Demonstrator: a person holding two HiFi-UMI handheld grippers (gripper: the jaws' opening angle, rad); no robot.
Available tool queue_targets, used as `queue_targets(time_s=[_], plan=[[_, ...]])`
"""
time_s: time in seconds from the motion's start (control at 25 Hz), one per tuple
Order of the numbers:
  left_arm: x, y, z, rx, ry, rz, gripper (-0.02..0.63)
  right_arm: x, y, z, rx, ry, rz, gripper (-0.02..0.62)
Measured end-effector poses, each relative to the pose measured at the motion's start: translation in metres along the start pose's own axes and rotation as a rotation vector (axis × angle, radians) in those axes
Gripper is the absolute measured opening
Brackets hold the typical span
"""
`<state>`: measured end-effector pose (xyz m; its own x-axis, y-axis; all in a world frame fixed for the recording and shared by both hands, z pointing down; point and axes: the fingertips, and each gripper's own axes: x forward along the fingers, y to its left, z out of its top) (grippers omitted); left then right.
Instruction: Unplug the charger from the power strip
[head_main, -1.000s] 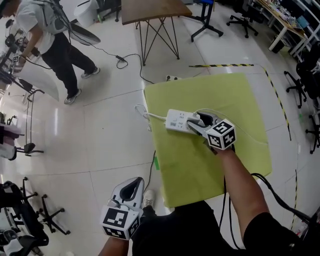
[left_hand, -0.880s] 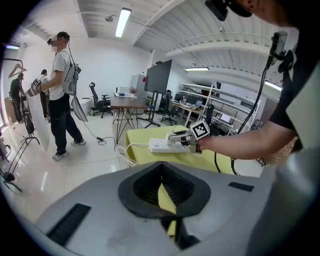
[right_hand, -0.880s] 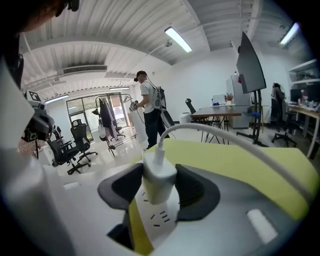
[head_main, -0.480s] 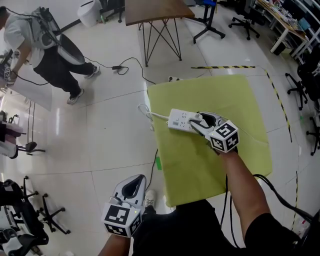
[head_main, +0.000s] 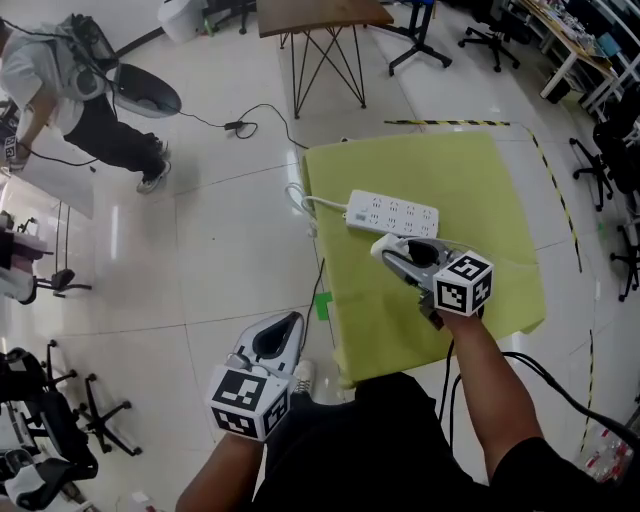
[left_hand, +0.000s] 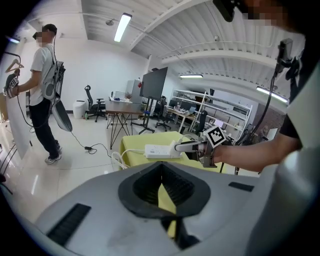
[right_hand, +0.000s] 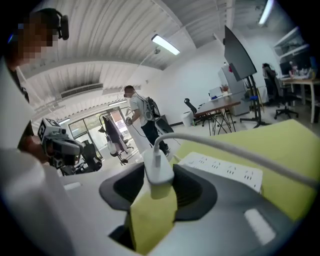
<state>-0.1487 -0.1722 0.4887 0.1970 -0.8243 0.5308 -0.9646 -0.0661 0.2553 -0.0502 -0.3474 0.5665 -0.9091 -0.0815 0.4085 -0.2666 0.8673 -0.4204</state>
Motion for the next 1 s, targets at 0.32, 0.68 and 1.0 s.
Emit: queue_targets(time_s=[0.32, 0.68, 1.0], plan=[[-0.020, -0.001, -0.012, -0.006, 0.000, -0.044, 0.006, -0.021, 0.060, -0.090, 0.363, 0.075, 0.005, 0.173], [-0.032, -0.003, -0.017, 0.015, 0.004, -0.113, 0.006, -0.029, 0.099, -0.173, 0.795, 0.162, -0.021, 0.167], [-0.037, -0.005, -0.020, 0.043, 0.010, -0.161, 0.006, -0.037, 0.112, -0.204, 0.843, 0.172, -0.154, 0.153]])
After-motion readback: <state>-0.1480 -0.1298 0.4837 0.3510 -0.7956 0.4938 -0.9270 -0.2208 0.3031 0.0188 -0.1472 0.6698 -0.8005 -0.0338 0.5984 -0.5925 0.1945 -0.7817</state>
